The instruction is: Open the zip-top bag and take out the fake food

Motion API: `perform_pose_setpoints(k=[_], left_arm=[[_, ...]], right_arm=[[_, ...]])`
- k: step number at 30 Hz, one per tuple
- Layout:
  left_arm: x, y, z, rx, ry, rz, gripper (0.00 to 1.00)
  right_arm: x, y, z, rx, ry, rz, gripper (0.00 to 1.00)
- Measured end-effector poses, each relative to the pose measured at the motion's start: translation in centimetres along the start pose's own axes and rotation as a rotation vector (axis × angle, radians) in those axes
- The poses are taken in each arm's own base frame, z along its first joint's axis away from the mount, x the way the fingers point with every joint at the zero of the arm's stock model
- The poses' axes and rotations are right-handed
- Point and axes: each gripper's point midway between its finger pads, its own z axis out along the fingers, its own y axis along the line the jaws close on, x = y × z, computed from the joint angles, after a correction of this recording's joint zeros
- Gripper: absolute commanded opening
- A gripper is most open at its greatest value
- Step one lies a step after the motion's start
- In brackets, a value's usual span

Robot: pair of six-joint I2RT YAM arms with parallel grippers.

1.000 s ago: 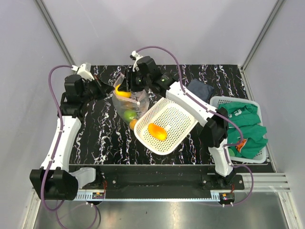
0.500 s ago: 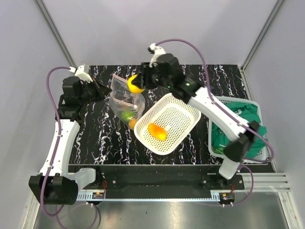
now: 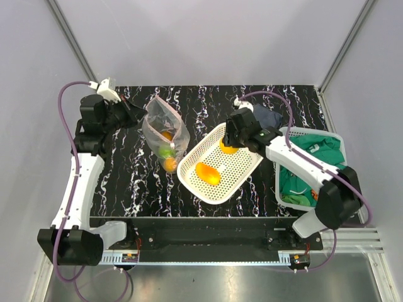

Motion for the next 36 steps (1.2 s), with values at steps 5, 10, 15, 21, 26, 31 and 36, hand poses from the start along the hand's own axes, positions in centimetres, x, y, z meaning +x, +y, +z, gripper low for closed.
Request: perform_pose_setpoints(k=[5, 10, 15, 21, 26, 31, 36], left_arm=[[-0.1, 0.0, 0.8, 0.006, 0.012, -0.018, 0.00], [-0.1, -0.1, 1.0, 0.014, 0.020, -0.030, 0.00], [-0.1, -0.5, 1.1, 0.035, 0.022, -0.039, 0.00], [-0.1, -0.8, 1.1, 0.052, 0.025, -0.038, 0.00], [-0.1, -0.9, 1.1, 0.061, 0.029, -0.038, 0.00], [0.0, -0.9, 1.1, 0.062, 0.030, -0.038, 0.00], [0.0, -1.0, 1.1, 0.064, 0.031, -0.041, 0.00]], right_arm=[[4.3, -1.4, 3.8, 0.071, 0.132, 0.015, 0.12], [7.3, -2.1, 6.2, 0.111, 0.221, 0.011, 0.34], [8.1, -2.0, 7.0, 0.107, 0.253, 0.010, 0.71], [6.0, -1.0, 6.2, 0.091, 0.239, 0.002, 0.84], [1.8, 0.9, 4.4, 0.052, 0.179, -0.003, 0.77], [-5.1, 6.1, 0.7, -0.069, 0.036, -0.013, 0.67], [-11.9, 13.3, -4.6, -0.261, -0.122, -0.026, 0.61]])
